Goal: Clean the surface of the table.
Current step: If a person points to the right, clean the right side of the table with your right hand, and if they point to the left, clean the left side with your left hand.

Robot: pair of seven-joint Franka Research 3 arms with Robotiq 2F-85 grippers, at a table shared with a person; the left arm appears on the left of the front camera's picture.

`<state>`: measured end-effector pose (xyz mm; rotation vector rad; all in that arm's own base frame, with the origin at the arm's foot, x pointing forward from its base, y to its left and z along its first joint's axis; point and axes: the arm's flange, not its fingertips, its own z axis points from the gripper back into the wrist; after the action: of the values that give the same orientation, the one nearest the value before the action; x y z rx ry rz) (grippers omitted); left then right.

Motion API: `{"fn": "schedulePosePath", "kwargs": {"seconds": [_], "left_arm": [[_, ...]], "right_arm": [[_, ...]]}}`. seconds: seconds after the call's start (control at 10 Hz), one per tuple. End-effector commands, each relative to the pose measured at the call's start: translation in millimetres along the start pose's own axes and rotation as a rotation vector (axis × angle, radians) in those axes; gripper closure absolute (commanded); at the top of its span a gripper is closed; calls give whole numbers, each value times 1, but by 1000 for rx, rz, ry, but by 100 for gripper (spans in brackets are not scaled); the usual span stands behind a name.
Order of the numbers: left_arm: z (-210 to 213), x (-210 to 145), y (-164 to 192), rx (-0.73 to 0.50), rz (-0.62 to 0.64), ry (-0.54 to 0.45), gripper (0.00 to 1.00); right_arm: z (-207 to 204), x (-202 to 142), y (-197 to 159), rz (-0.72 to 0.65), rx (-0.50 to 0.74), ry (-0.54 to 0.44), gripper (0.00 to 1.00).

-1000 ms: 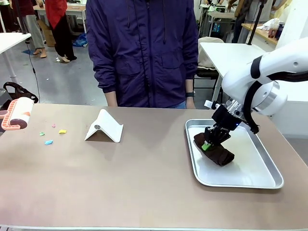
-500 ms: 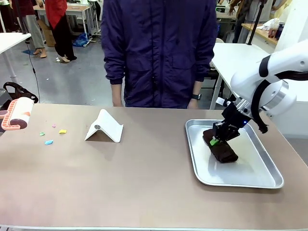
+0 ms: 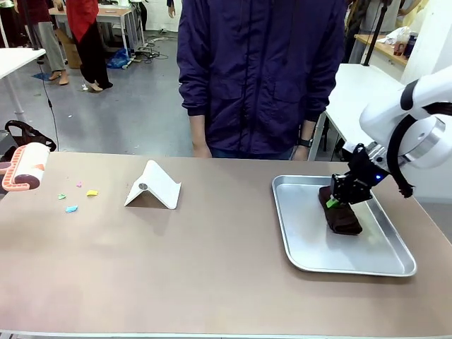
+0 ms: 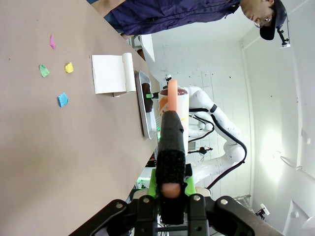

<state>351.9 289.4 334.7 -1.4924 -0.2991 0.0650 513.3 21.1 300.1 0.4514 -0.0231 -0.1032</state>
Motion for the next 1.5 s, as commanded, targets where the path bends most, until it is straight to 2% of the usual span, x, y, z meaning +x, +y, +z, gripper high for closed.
{"fn": "schedulePosePath", "kwargs": {"seconds": [0.0, 0.4, 0.7, 0.8, 0.9, 1.2, 1.3, 1.4], "left_arm": [[1, -2, -4, -3, -8, 5, 100], [1, -2, -4, -3, -8, 5, 100], [1, -2, -4, -3, -8, 5, 100], [1, -2, -4, -3, -8, 5, 100], [1, -2, -4, -3, -8, 5, 100], [1, -2, -4, -3, -8, 5, 100], [1, -2, -4, -3, -8, 5, 100], [1, -2, -4, -3, -8, 5, 100]], "right_arm": [[4, -1, -19, -89, 31, -37, 91], [20, -2, -51, -211, 149, -47, 91], [14, -2, -40, -169, 196, -18, 91], [16, -2, -36, -147, 289, 11, 91], [20, -2, -34, -142, 436, 35, 91], [34, -1, -38, -137, 903, 199, 91], [42, 2, -45, -191, 1067, 272, 91], [51, 1, -52, -239, 1163, 324, 91]]}}
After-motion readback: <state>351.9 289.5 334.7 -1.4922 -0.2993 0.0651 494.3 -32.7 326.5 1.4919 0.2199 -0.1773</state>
